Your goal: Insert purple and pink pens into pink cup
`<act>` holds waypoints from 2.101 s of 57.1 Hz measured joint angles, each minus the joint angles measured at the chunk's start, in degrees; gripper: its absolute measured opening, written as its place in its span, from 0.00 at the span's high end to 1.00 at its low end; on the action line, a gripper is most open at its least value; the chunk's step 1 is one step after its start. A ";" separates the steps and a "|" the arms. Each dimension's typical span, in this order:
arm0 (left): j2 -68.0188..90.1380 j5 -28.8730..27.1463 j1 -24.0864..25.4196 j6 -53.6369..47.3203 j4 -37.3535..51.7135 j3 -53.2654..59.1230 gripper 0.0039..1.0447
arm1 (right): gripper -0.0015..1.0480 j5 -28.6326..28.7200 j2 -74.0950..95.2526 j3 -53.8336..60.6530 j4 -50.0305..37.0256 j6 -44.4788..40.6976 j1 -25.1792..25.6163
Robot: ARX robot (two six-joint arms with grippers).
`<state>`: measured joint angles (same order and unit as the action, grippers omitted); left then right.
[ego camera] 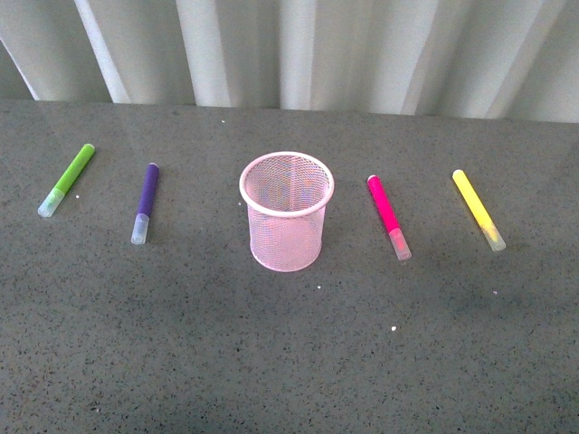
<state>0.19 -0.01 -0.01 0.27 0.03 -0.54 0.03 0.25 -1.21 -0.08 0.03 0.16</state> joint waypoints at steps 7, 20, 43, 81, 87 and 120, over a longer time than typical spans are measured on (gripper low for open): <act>0.00 0.00 0.00 0.00 0.00 0.00 0.06 | 0.07 0.00 0.00 0.00 0.00 0.00 0.00; 0.00 0.00 0.00 0.00 0.00 0.00 0.06 | 0.07 0.00 0.00 0.00 0.00 -0.02 0.00; 0.00 0.00 0.00 0.00 0.00 0.00 0.06 | 0.07 0.00 0.00 0.00 0.00 0.00 0.00; 3.21 -5.35 -1.64 4.35 -6.56 -2.49 0.06 | 0.07 0.00 0.00 0.00 0.00 -0.02 0.00; 20.61 -10.51 -3.56 16.35 -14.58 -11.43 0.06 | 0.07 0.02 0.00 0.00 0.00 -0.02 0.00; 97.79 0.42 -3.50 4.20 -2.58 -59.78 0.06 | 0.07 0.00 0.00 0.00 0.00 0.00 0.00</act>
<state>97.97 0.40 -3.51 4.47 -2.55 -60.31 0.03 0.25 -1.21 -0.08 0.03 0.16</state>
